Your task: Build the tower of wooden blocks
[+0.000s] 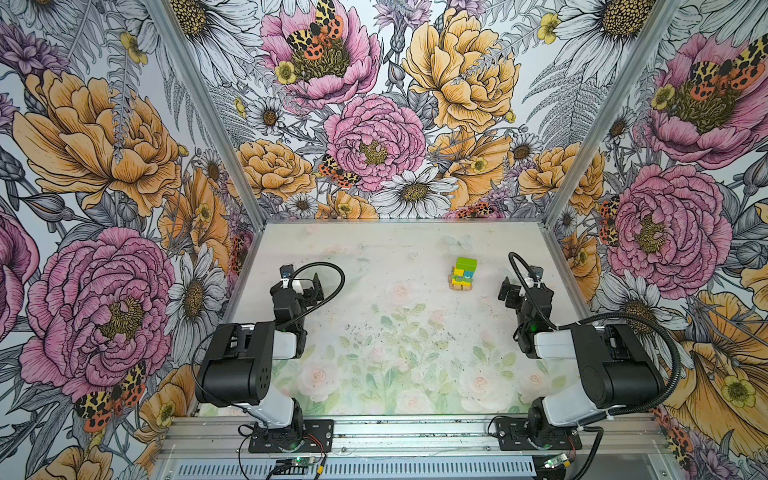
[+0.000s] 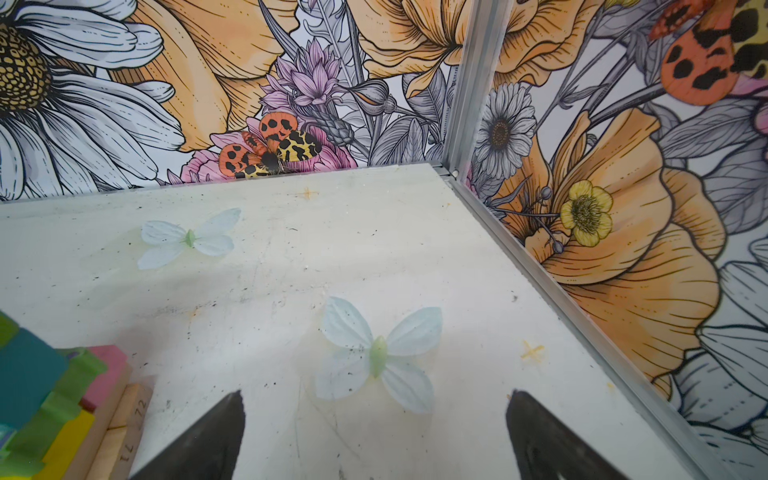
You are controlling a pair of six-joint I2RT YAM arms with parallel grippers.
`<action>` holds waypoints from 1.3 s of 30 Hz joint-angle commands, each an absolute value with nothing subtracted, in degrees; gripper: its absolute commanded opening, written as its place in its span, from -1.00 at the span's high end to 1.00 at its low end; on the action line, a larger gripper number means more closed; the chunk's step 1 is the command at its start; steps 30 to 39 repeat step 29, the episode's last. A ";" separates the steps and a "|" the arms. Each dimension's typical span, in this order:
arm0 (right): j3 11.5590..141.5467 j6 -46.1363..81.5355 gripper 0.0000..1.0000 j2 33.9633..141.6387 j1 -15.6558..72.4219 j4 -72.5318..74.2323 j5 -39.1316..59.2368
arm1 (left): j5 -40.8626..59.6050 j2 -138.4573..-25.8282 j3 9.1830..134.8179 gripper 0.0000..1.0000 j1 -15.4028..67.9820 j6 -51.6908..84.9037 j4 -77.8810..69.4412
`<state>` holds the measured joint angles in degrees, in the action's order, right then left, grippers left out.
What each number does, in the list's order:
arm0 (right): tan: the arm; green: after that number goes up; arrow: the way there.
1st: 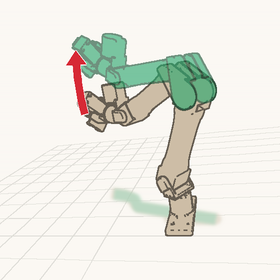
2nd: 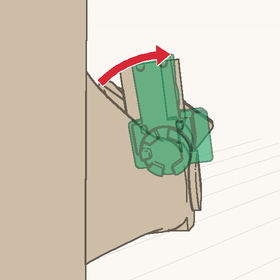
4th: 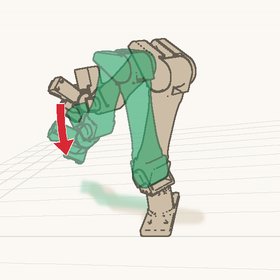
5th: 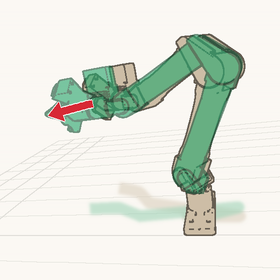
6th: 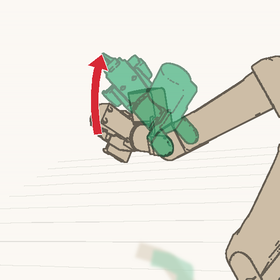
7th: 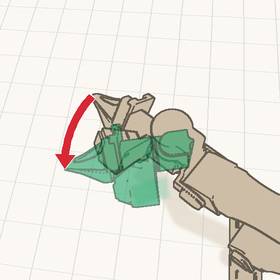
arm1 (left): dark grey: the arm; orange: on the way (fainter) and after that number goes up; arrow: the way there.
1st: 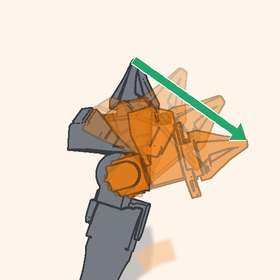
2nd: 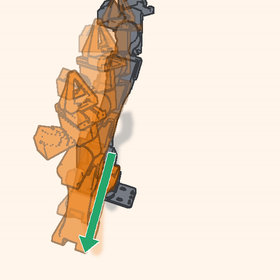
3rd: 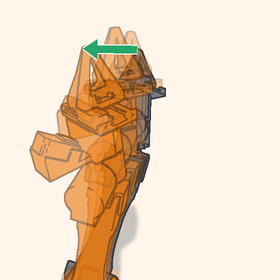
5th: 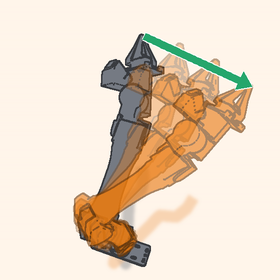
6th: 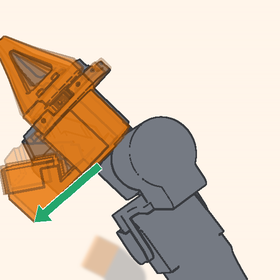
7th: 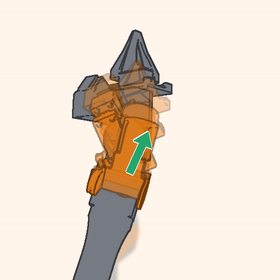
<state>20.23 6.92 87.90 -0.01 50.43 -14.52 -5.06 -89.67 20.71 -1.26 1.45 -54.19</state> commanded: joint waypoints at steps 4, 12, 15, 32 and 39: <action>21.47 6.27 -1.00 87.85 0.30 51.40 -14.94 | -5.89 -88.81 21.49 -0.98 -0.79 0.45 -54.35; 21.40 6.28 -1.00 87.90 0.35 51.68 -14.95 | -5.98 -88.83 21.45 -0.98 -0.71 0.40 -54.31; 21.44 6.25 -1.00 87.98 0.35 51.68 -14.99 | -6.07 -88.82 21.46 -0.98 -0.80 0.36 -54.32; 21.62 6.26 -1.00 87.98 0.33 51.26 -14.82 | -6.64 -88.82 21.55 -0.98 -0.44 0.11 -54.05; 21.62 6.26 -1.00 87.98 0.33 51.26 -14.82 | -6.64 -88.82 21.55 -0.98 -0.44 0.11 -54.05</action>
